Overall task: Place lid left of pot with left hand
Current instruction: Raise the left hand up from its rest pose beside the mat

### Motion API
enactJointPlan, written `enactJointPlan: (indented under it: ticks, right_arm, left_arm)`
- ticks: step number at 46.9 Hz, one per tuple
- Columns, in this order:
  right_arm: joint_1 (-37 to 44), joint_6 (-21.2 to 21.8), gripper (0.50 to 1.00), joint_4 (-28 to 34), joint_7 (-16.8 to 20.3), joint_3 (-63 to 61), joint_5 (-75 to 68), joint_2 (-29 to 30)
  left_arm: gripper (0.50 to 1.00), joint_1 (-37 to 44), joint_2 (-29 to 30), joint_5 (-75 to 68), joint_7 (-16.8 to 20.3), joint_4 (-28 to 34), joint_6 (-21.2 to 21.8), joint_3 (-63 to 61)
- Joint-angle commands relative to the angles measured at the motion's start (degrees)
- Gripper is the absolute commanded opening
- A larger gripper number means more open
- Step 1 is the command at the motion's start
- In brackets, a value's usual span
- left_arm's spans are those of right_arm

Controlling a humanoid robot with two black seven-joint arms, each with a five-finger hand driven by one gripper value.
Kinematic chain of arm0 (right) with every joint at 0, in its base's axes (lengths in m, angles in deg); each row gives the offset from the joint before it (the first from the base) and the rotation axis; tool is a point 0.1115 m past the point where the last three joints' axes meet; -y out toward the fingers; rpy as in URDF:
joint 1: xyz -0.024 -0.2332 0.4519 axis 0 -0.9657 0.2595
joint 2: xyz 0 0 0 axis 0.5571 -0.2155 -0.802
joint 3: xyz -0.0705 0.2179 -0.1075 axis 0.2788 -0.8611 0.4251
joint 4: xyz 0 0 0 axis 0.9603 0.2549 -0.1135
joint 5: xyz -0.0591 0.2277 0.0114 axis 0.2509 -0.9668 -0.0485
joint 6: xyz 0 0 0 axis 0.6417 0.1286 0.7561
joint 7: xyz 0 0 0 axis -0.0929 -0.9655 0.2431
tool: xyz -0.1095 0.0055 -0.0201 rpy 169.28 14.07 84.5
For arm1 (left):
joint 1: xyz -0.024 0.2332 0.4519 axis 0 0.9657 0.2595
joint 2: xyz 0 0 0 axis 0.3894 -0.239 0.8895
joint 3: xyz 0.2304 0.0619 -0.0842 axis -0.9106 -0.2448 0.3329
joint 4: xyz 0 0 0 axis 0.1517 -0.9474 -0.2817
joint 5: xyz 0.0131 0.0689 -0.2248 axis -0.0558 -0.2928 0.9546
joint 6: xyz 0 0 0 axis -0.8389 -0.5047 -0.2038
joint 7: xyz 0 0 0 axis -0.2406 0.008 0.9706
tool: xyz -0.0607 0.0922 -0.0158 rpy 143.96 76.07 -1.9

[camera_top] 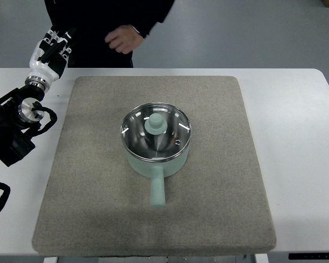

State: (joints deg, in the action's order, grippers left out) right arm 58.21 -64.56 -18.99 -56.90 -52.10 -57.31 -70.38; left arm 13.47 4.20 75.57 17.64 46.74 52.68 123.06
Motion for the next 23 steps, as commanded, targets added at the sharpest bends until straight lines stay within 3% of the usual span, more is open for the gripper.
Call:
enactJointPlan:
  ticks: [1, 23]
  right_arm:
    - [0.0, 0.0, 0.924, 0.0, 0.0, 0.0, 0.0, 0.0]
    - [0.0, 0.0, 0.924, 0.0, 0.0, 0.0, 0.0, 0.0]
  left_arm:
    - [0.996, 0.1, 0.0, 0.1, 0.0, -0.1, 0.0, 0.0]
    - [0.996, -1.0, 0.3, -1.3, 0.0, -0.3, 0.2, -1.0]
